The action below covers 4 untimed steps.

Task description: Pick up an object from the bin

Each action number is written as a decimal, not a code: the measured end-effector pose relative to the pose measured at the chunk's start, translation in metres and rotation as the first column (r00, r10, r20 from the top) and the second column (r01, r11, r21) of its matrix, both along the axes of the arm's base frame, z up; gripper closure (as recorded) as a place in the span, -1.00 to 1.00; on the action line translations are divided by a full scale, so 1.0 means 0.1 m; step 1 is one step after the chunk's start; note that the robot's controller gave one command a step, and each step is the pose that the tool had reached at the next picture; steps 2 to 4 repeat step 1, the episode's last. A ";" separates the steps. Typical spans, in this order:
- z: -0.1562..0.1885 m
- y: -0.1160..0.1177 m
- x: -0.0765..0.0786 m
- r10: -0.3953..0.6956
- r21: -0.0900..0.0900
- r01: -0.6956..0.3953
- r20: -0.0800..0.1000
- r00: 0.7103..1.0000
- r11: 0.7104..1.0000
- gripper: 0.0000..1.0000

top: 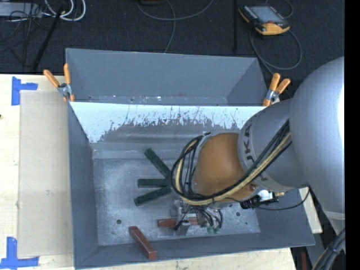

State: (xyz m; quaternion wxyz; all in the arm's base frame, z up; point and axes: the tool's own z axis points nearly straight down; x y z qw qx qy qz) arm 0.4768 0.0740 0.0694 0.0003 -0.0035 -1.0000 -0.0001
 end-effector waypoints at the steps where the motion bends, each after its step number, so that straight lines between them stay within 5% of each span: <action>1: 1.44 0.08 0.20 -0.029 0.002 0.029 0.009 1.000 1.000 1.00; 4: 1.44 0.08 0.20 -0.029 0.002 0.029 0.009 1.000 1.000 1.00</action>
Offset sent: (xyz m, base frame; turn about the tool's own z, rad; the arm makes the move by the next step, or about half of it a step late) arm 0.0181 0.0079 0.1406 0.0317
